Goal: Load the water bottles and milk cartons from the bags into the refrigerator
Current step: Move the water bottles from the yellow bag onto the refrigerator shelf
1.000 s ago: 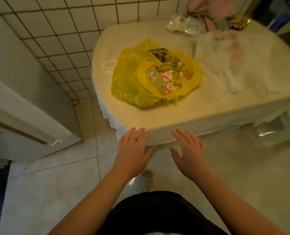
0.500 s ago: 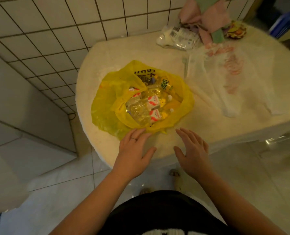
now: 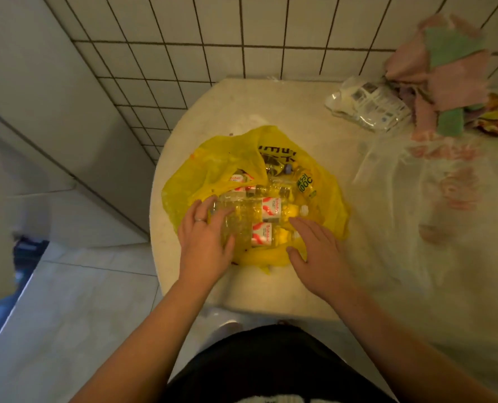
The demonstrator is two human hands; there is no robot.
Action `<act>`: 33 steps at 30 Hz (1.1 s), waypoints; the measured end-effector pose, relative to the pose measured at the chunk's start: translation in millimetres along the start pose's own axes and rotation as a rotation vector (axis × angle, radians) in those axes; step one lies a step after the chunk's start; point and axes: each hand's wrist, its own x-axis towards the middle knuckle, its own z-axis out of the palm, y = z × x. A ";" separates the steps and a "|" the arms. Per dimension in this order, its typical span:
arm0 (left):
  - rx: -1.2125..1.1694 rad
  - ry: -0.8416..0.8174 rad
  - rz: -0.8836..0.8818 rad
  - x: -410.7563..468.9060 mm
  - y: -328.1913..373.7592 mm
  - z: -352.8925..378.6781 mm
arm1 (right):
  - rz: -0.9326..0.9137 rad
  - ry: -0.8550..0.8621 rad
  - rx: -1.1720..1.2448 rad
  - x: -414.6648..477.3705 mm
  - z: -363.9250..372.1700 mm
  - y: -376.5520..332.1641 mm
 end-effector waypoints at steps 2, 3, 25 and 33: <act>0.030 0.023 -0.092 17.4 -4.1 -4.4 | -0.050 -0.050 0.021 20.7 -1.5 -10.2; 0.030 0.029 -0.127 25.9 -6.4 -6.3 | -0.076 -0.087 0.029 32.8 -0.2 -16.4; -0.238 -0.009 -0.192 83.1 -79.2 -21.4 | -0.051 -0.126 -0.136 177.3 46.2 -72.6; -0.262 0.087 -0.148 78.3 -121.1 -25.4 | -0.161 -0.039 -0.103 195.3 47.6 -106.8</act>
